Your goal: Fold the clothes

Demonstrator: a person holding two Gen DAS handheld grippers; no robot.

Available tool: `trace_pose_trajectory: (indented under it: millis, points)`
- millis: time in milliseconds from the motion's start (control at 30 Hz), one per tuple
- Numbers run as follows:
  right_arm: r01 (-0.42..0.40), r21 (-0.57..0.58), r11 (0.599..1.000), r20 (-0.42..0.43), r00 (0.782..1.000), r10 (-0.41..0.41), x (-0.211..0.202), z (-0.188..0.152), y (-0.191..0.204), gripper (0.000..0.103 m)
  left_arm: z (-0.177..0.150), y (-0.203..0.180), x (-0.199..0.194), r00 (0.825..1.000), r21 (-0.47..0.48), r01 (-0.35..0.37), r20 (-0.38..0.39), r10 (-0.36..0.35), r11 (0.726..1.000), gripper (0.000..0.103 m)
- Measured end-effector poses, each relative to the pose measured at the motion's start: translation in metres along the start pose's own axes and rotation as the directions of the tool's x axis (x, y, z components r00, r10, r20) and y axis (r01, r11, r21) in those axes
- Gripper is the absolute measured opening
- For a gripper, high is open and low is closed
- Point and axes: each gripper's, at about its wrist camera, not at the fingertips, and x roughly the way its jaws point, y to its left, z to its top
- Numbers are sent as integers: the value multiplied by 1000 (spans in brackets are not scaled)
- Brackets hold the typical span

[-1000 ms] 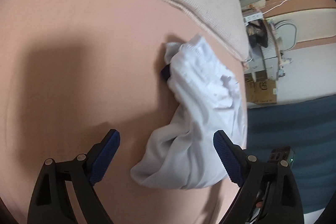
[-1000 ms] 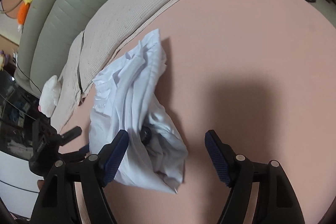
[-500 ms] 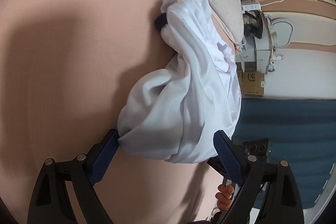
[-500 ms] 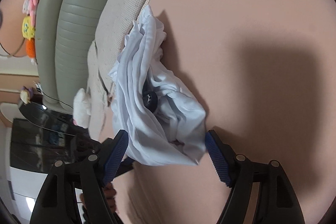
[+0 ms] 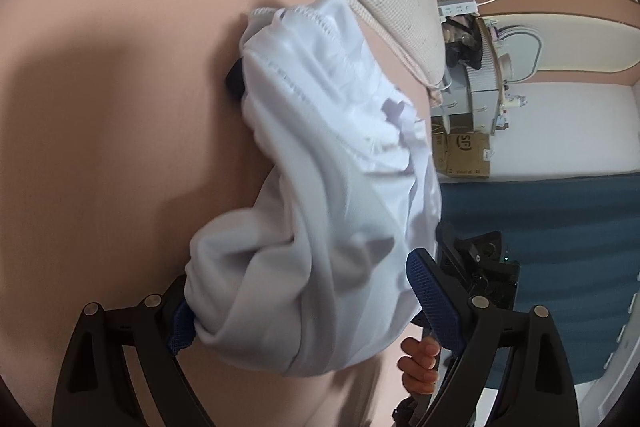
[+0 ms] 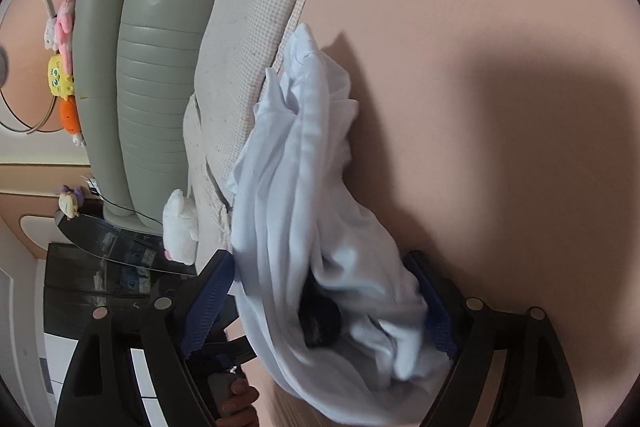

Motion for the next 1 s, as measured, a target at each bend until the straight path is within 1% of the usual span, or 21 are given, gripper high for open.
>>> trace_pose_trajectory:
  millis: [67,167,200,233,267,300,333,367,400,433,467,567,633,733,867,1000]
  points:
    - [3,-18,1000,-4,1000,-3,6,2,4,90,3,-2,4,1000,-1,14,1,-14,1000,91]
    - [24,-56,998,15,1000,-23,8,-1,9,89,4,-5,7,999,20,33,4,-34,999,91]
    - [32,-69,997,21,999,-30,8,-2,10,85,2,-7,7,999,28,32,8,-32,999,91]
    - [59,-88,994,29,998,-57,8,-4,11,74,0,-7,8,1000,36,24,16,-25,999,91]
    - [89,-107,990,38,996,-86,8,-7,12,67,-2,-8,8,1000,44,17,23,-18,999,91]
    - [115,-121,986,49,993,-110,8,-9,12,55,-4,-9,8,1000,55,5,30,-7,998,89]
    - [116,-123,986,52,993,-110,8,-10,11,48,-6,-11,8,999,69,-16,38,13,997,87]
    - [113,-118,987,54,993,-107,8,-12,11,46,-8,-14,8,998,86,-36,44,32,996,79]
    - [109,-114,987,57,993,-104,9,-13,11,44,-10,-16,8,998,102,-51,46,47,994,61]
    - [130,-132,983,67,990,-122,9,-14,16,42,-12,-18,9,997,116,-65,47,60,991,49]
    - [153,-154,976,77,987,-142,10,-16,22,41,-15,-20,9,996,129,-72,52,66,989,33]
    - [227,-226,947,108,972,-207,12,-22,40,38,-22,-29,5,992,177,-93,95,78,980,25]
    - [261,-271,926,117,964,-238,12,-25,53,37,-23,-34,2,990,208,-102,112,80,973,24]
    - [281,-308,909,135,959,-251,12,-27,67,37,-22,-37,-2,991,210,-87,120,63,974,24]
    - [275,-317,908,141,960,-242,5,-30,76,37,-21,-43,-6,991,221,-68,125,41,973,24]
    - [274,-337,901,157,960,-234,-9,-33,84,37,-22,-57,-10,991,252,-60,134,26,966,24]
